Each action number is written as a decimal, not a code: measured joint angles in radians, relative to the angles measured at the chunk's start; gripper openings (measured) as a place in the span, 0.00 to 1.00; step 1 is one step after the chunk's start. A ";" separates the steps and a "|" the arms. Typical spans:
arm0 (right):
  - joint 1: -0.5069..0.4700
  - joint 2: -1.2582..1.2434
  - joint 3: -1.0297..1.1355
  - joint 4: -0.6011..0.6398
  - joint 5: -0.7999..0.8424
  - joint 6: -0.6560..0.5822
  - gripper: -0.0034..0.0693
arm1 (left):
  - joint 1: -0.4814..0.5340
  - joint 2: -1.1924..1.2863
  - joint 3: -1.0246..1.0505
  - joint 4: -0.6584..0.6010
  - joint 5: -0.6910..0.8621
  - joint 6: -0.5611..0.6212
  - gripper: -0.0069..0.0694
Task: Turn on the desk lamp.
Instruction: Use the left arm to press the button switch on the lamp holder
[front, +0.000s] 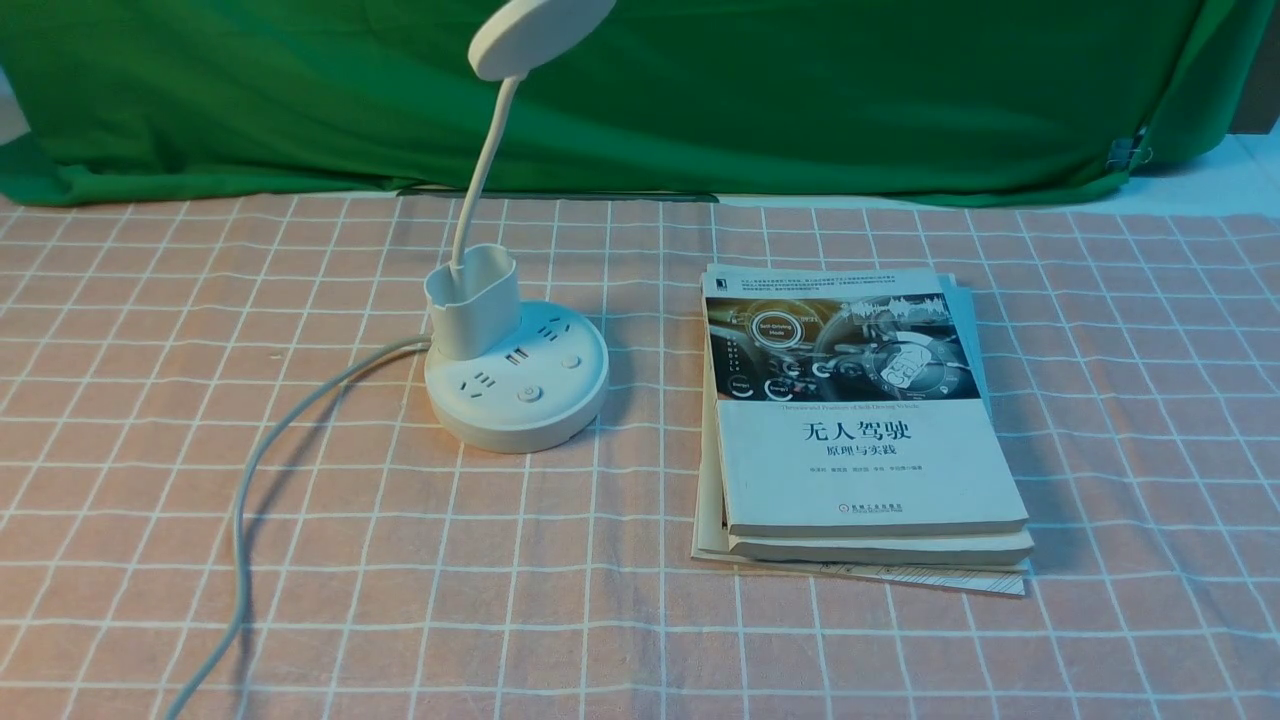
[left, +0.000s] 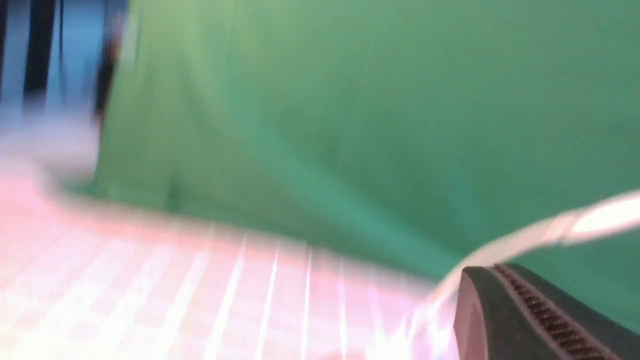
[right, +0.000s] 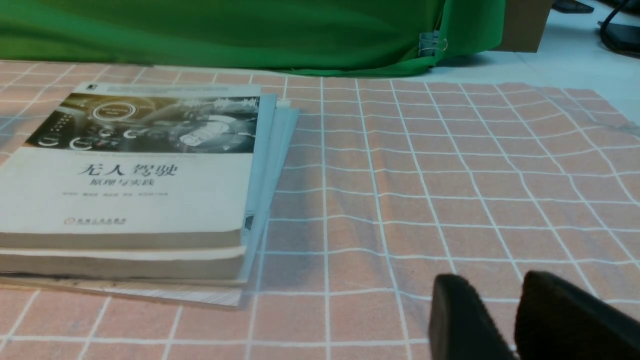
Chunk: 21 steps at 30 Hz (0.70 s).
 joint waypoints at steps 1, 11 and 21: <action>0.000 0.000 0.000 0.000 0.000 0.000 0.38 | -0.009 0.077 -0.003 -0.054 0.012 0.030 0.12; 0.000 0.000 0.000 0.000 0.001 0.000 0.38 | -0.315 0.748 -0.272 -0.367 0.179 0.449 0.12; 0.000 0.000 0.000 0.000 0.001 0.000 0.38 | -0.422 1.251 -0.815 -0.071 0.395 0.283 0.12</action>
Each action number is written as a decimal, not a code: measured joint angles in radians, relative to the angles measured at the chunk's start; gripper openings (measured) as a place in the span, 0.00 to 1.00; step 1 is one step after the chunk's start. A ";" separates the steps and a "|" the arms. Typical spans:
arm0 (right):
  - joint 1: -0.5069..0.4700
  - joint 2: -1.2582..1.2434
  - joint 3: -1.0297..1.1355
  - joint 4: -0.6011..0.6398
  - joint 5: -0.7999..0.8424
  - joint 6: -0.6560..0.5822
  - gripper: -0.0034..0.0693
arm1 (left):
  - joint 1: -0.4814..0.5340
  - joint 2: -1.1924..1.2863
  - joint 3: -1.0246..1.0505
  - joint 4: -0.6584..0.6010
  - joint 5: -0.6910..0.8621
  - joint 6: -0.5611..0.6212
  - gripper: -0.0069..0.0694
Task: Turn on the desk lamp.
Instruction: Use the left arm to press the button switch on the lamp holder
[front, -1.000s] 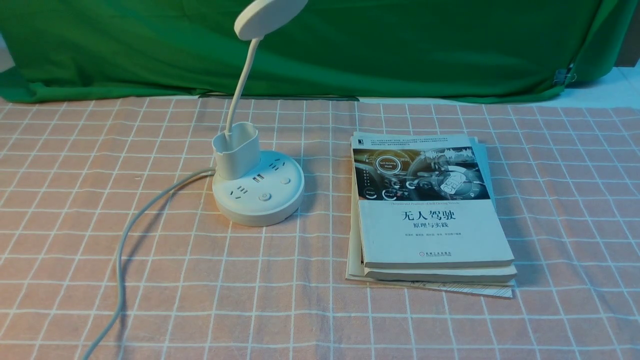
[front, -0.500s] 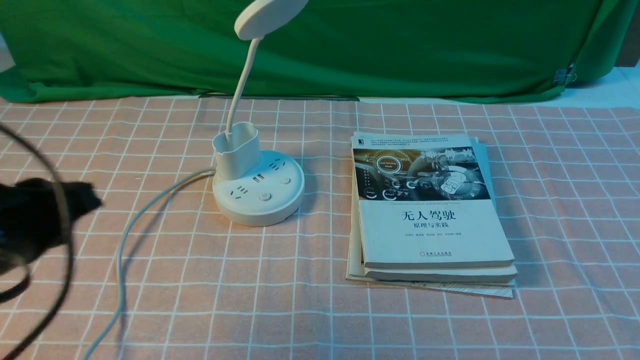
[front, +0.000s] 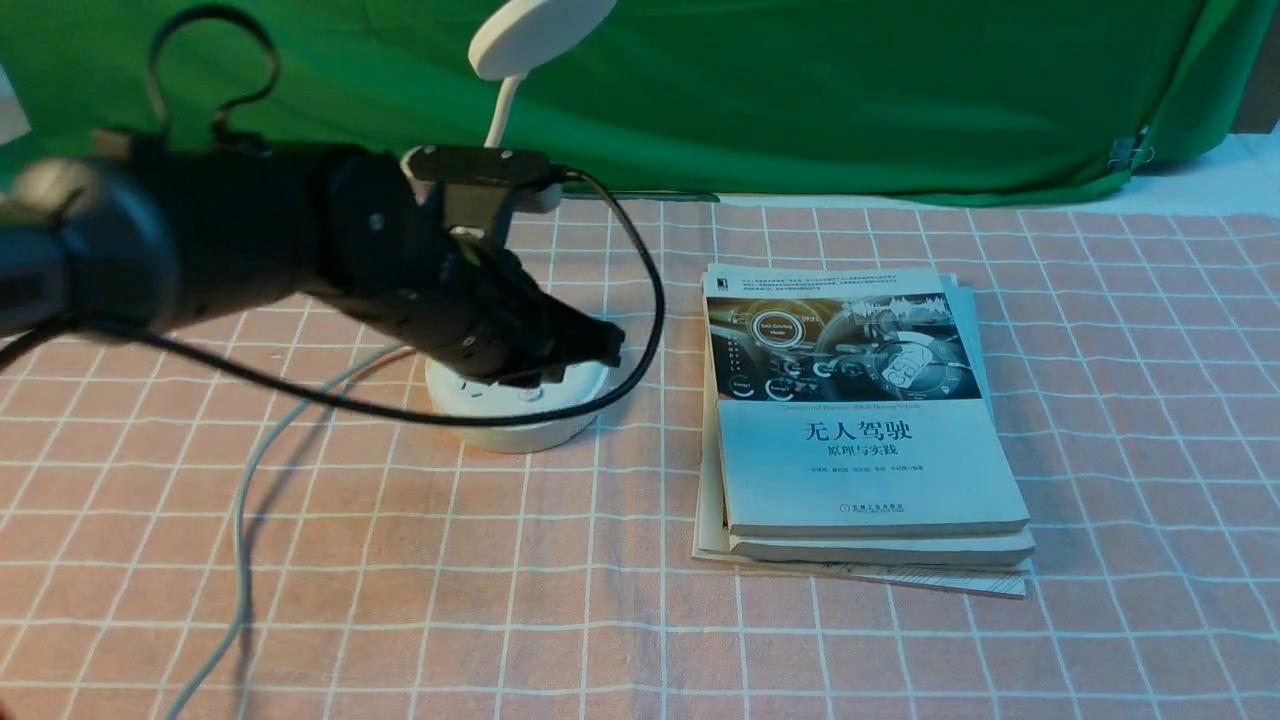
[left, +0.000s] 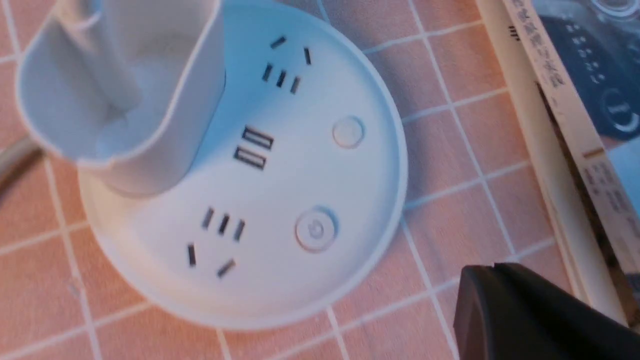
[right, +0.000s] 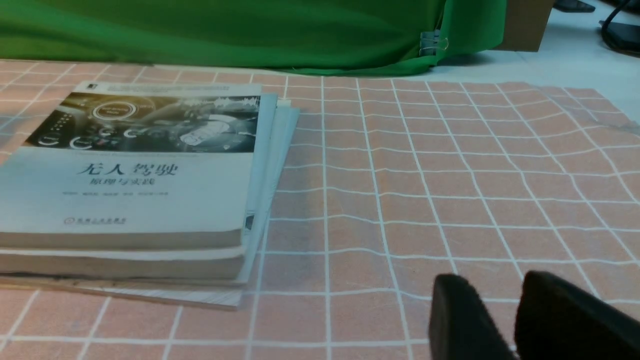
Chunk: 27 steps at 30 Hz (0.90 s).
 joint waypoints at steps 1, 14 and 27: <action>0.000 0.000 0.000 0.000 0.000 0.000 0.38 | 0.000 0.015 -0.009 0.007 0.002 -0.002 0.12; 0.000 0.000 0.000 0.000 -0.001 0.000 0.38 | 0.000 0.225 -0.210 0.230 -0.001 -0.196 0.12; 0.000 0.000 0.000 0.000 -0.001 0.000 0.38 | 0.000 0.272 -0.219 0.192 -0.004 -0.225 0.12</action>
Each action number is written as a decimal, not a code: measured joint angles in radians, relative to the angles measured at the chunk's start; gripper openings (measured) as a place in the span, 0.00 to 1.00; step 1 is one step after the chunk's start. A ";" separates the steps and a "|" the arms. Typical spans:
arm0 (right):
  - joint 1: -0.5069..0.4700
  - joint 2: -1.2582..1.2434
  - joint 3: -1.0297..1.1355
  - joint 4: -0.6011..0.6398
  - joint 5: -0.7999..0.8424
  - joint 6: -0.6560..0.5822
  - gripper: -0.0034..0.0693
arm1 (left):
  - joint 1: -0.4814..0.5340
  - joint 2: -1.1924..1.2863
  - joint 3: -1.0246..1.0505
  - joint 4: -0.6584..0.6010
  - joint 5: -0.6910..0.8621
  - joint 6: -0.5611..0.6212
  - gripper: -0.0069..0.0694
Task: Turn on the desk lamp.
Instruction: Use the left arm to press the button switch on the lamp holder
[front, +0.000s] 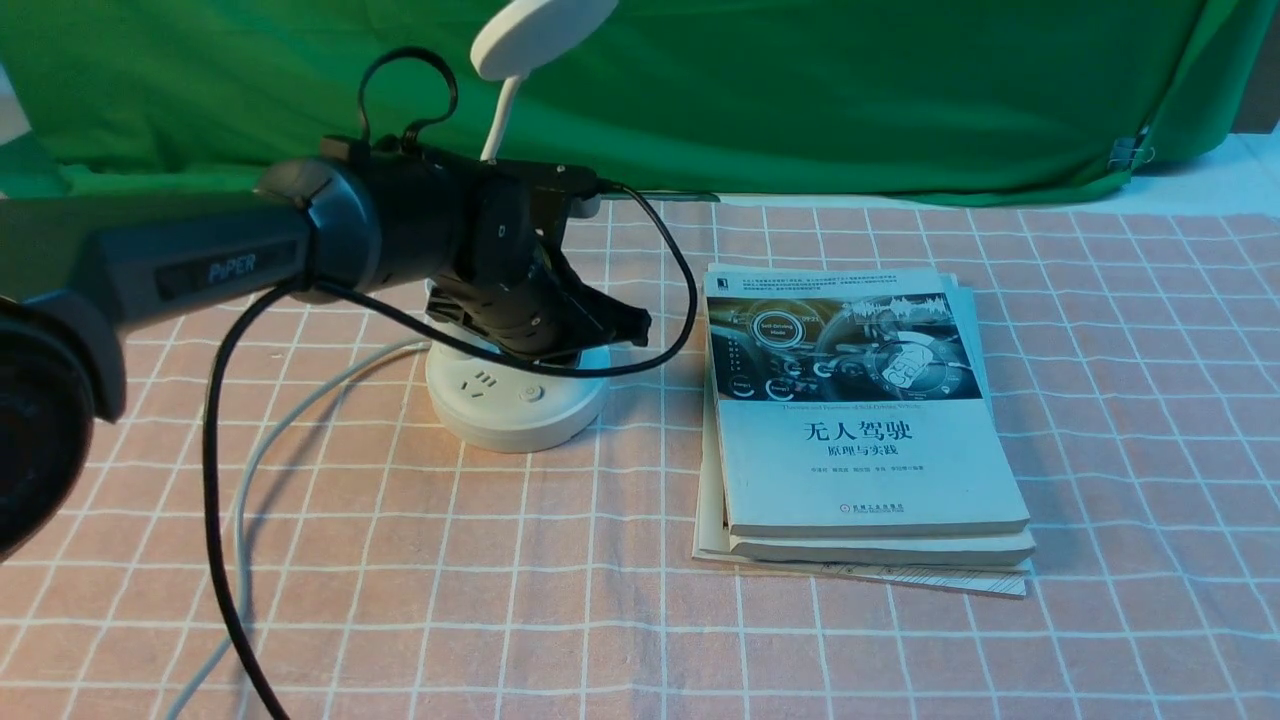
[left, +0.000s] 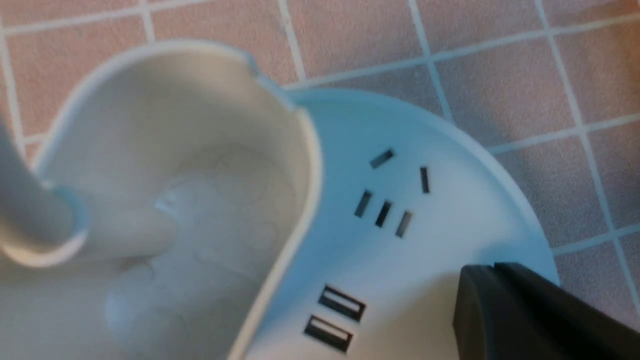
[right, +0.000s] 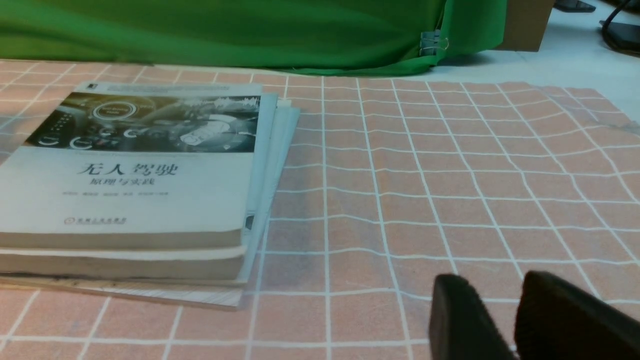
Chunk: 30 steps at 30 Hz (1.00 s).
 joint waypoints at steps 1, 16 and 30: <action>0.000 0.000 0.000 0.000 0.000 0.000 0.38 | 0.000 0.000 -0.001 0.000 0.002 0.000 0.12; 0.000 0.000 0.000 0.000 0.001 0.000 0.38 | 0.000 0.018 0.031 -0.003 -0.026 -0.031 0.12; 0.000 0.000 0.000 0.000 0.000 0.000 0.38 | 0.002 0.035 0.013 -0.017 0.007 -0.030 0.12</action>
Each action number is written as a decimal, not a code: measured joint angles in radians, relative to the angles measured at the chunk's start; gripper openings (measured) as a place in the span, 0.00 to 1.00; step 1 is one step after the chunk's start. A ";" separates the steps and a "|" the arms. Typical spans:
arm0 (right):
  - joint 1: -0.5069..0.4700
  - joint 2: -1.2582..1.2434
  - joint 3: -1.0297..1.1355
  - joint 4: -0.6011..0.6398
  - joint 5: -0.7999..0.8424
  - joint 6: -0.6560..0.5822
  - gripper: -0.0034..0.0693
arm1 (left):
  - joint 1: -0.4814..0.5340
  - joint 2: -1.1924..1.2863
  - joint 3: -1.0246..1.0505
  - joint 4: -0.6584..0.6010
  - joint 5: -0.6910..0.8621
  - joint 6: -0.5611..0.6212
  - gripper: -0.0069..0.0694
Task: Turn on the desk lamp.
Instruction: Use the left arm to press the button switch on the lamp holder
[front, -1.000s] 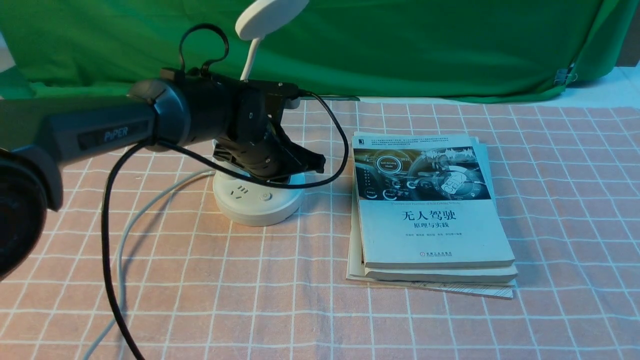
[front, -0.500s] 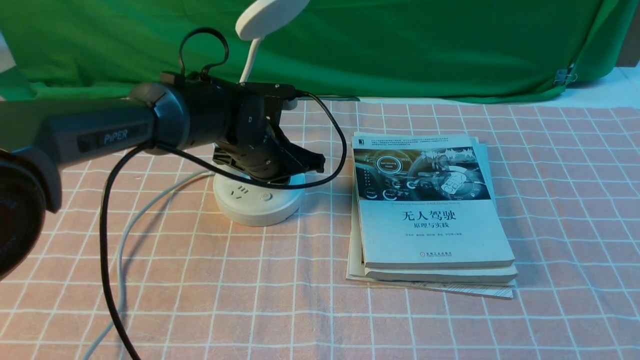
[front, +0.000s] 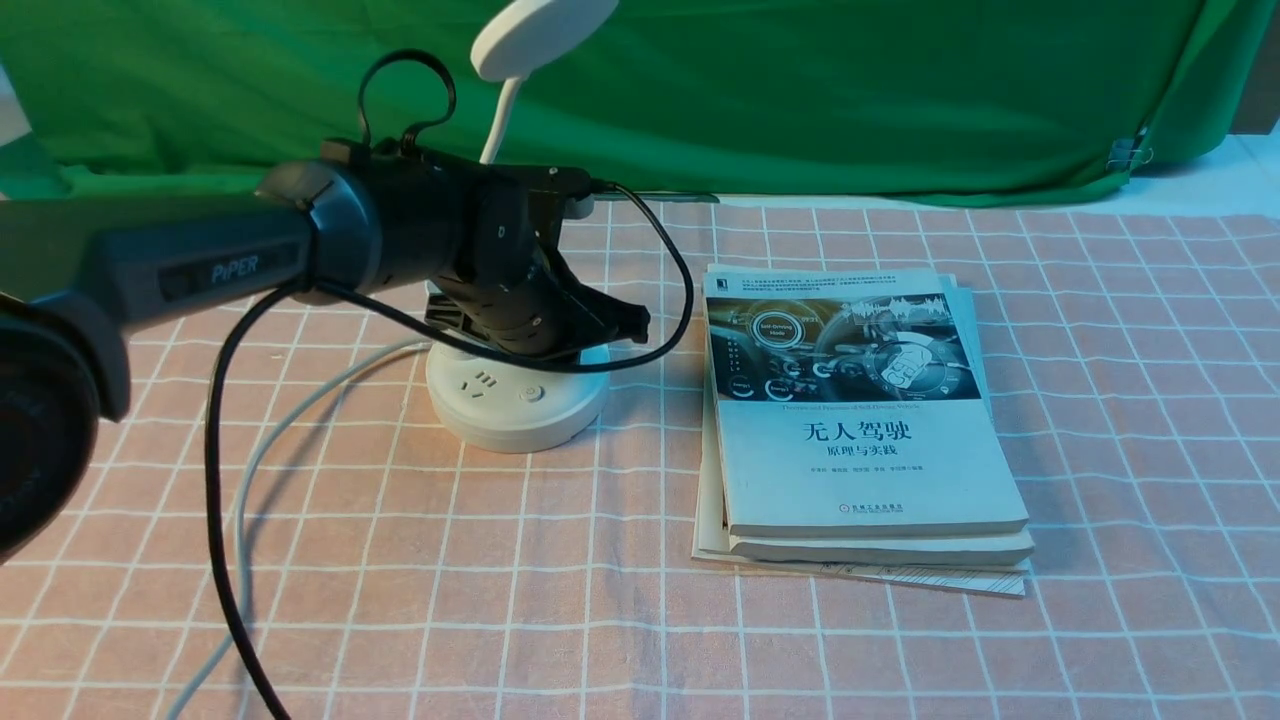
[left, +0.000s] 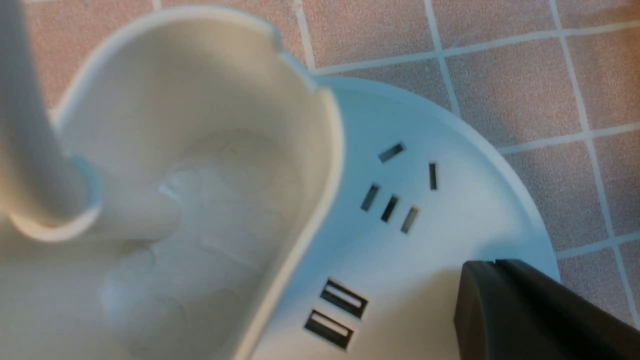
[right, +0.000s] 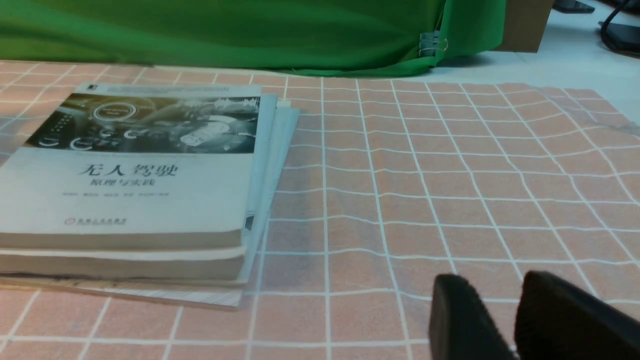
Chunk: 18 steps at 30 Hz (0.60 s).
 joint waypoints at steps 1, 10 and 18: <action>0.000 0.000 0.000 0.000 0.000 0.000 0.38 | 0.002 0.002 -0.001 -0.002 0.001 0.006 0.12; 0.000 0.000 0.000 0.000 0.001 0.000 0.38 | 0.003 -0.066 0.022 -0.022 0.069 0.018 0.12; 0.000 0.000 0.000 0.000 0.001 0.000 0.38 | -0.002 -0.156 0.114 0.030 0.185 0.001 0.12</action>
